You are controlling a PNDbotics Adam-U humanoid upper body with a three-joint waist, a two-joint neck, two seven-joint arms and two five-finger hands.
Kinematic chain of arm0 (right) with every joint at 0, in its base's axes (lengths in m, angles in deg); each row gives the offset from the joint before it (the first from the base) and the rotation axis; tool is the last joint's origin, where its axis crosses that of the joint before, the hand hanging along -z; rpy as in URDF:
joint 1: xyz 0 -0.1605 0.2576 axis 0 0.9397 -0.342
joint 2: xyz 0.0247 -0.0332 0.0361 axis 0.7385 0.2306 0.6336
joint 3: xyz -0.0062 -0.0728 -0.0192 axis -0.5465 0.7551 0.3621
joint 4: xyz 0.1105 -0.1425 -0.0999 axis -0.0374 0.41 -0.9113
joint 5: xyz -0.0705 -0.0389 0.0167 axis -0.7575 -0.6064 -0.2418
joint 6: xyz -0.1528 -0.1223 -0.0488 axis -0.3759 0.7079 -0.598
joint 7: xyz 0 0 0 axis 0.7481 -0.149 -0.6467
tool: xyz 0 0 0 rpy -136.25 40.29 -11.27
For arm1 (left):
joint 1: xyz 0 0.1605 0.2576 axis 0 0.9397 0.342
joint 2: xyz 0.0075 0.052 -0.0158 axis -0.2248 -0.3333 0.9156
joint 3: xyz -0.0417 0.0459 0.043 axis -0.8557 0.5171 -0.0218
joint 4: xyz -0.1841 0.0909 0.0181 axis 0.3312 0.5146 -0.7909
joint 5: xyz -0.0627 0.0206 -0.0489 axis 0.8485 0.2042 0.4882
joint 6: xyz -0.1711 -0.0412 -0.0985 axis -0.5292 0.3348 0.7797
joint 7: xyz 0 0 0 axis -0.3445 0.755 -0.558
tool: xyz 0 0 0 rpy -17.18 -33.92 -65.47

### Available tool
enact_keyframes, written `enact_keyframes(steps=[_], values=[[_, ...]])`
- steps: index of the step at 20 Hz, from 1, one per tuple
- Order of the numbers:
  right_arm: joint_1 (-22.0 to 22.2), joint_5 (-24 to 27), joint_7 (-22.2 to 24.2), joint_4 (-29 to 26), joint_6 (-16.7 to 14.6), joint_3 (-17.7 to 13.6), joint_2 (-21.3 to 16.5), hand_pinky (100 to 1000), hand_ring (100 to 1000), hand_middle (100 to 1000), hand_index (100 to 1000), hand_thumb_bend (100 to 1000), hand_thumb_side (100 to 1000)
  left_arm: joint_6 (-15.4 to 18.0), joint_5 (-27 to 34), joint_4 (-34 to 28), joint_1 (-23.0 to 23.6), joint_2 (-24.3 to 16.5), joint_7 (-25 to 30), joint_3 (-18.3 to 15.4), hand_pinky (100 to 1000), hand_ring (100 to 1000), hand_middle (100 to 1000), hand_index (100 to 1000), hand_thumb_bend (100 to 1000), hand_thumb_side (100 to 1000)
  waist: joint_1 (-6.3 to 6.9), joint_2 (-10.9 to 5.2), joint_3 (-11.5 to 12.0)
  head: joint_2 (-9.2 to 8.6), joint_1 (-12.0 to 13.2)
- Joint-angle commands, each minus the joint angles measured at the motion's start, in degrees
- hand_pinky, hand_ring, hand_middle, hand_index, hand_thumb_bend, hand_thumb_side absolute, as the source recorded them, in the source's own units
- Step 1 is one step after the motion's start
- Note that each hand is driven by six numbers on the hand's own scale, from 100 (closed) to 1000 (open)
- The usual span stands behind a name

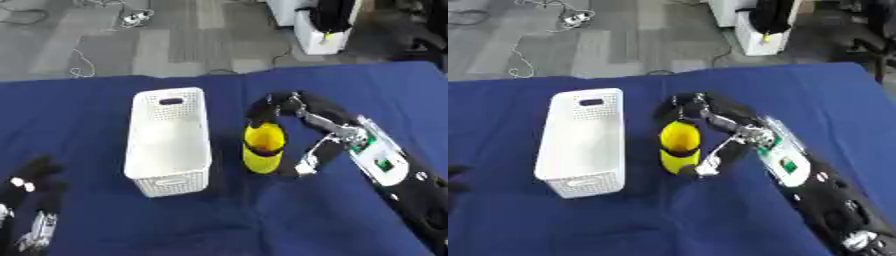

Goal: Pick up objects on the table and place them in the box.

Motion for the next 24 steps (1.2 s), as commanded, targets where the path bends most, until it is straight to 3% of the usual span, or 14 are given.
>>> enact_keyframes(steps=[1,9,10,11,19,24], values=[[-1.27,-0.87,6.58,-0.25,-7.49,-0.29,-1.48,745,705,744,748,693,723,0.13,0.17,-1.09,-0.71,-0.45,0.04,-0.08,890,651,732,935,105,833,-0.03,-0.69,0.06,-0.67,-0.56],[-1.32,-6.02,4.51,5.42,-7.49,-1.29,-1.12,749,703,742,747,717,748,0.14,0.08,-1.11,-0.82,-0.3,0.01,-0.12,890,653,732,935,102,835,0.28,-0.21,0.41,-1.87,-0.63],[-1.45,-7.18,3.94,6.4,-7.49,-1.48,-1.08,748,702,743,747,707,834,0.14,0.09,-1.12,-0.86,-0.28,0.01,-0.11,890,653,732,935,102,835,0.37,-0.12,0.48,-2.06,-0.68],[-1.56,-8.32,3.29,7.35,-7.49,-1.56,-1.04,754,704,742,745,722,751,0.15,0.09,-1.15,-0.88,-0.26,0.02,-0.11,890,653,732,935,102,834,0.45,-0.06,0.54,-2.19,-0.8],[-2.08,-16.65,-2.86,10.16,-7.49,-0.83,-0.62,757,700,733,736,726,748,0.14,0.11,-1.23,-0.97,-0.16,0.04,-0.09,890,654,732,935,100,836,0.82,0.32,0.68,-2.47,-1.55],[-2.21,-19.59,-5.57,10.88,-7.49,-0.18,-0.49,729,652,677,700,746,732,0.13,0.11,-1.26,-1.0,-0.15,0.07,-0.08,890,655,732,935,100,836,0.95,0.42,0.69,-2.52,-1.62]])
